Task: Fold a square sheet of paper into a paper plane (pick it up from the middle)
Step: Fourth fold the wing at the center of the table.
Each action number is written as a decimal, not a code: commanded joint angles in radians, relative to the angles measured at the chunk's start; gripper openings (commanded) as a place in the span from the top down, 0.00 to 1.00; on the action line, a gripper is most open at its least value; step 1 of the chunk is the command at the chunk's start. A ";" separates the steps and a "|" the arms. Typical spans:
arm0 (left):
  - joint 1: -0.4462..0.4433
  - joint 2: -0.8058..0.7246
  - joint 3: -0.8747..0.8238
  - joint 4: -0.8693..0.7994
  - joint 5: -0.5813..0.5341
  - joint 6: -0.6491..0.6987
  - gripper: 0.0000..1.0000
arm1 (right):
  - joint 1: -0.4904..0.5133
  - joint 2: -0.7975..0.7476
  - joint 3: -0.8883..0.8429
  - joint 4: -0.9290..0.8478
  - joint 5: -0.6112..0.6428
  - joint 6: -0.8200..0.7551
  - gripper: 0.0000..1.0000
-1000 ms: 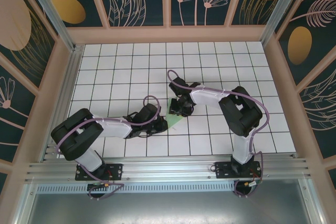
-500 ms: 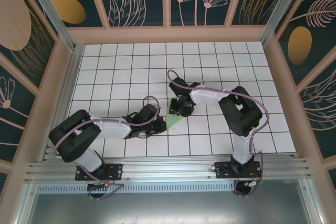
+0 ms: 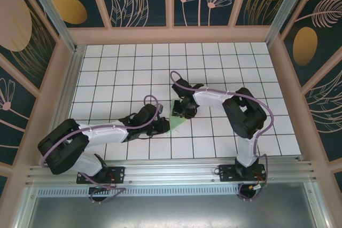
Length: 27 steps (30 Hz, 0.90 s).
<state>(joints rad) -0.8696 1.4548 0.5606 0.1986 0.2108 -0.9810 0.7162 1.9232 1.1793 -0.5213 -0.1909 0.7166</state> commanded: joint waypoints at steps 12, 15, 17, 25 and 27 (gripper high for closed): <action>-0.032 0.141 0.072 -0.031 0.021 -0.011 0.91 | -0.009 0.171 -0.088 -0.032 0.160 0.012 0.63; -0.032 0.132 0.060 -0.037 0.005 -0.017 0.91 | -0.009 0.172 -0.092 -0.030 0.159 0.012 0.63; -0.032 0.128 0.053 -0.038 -0.005 -0.023 0.91 | -0.009 0.174 -0.091 -0.030 0.160 0.012 0.63; -0.031 0.115 0.029 -0.018 -0.047 -0.061 0.93 | -0.009 0.176 -0.091 -0.030 0.161 0.012 0.63; -0.031 0.114 0.024 -0.015 -0.053 -0.065 0.93 | -0.009 0.175 -0.093 -0.030 0.163 0.012 0.63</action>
<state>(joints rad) -0.8963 1.5829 0.6025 0.1818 0.1894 -1.0241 0.7162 1.9251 1.1805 -0.5236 -0.1909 0.7166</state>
